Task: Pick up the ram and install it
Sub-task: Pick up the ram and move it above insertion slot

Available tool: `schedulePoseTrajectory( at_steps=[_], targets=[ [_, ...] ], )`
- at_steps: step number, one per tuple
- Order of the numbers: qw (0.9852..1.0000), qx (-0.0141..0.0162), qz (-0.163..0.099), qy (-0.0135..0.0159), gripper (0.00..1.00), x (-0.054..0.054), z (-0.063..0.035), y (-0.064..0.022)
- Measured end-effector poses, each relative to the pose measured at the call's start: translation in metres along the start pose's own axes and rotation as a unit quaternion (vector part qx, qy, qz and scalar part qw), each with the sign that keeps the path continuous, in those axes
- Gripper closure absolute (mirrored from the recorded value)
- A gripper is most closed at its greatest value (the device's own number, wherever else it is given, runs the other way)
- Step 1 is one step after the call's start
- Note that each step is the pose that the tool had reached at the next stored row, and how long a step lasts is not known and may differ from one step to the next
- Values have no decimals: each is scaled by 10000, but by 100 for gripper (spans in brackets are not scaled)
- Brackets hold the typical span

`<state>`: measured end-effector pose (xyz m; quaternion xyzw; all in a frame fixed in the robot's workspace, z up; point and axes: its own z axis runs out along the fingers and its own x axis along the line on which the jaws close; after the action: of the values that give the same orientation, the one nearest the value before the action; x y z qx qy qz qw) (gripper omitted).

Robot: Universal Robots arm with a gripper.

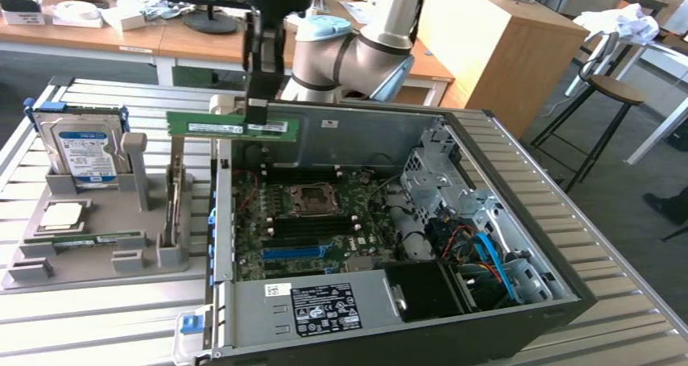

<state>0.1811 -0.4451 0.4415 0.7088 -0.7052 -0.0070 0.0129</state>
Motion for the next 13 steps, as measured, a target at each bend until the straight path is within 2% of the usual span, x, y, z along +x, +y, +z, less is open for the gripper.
schedulePoseTrajectory(
  at_steps=[13],
  targets=[
    [10000,0,0,0,89,0,0,1]
  ],
)
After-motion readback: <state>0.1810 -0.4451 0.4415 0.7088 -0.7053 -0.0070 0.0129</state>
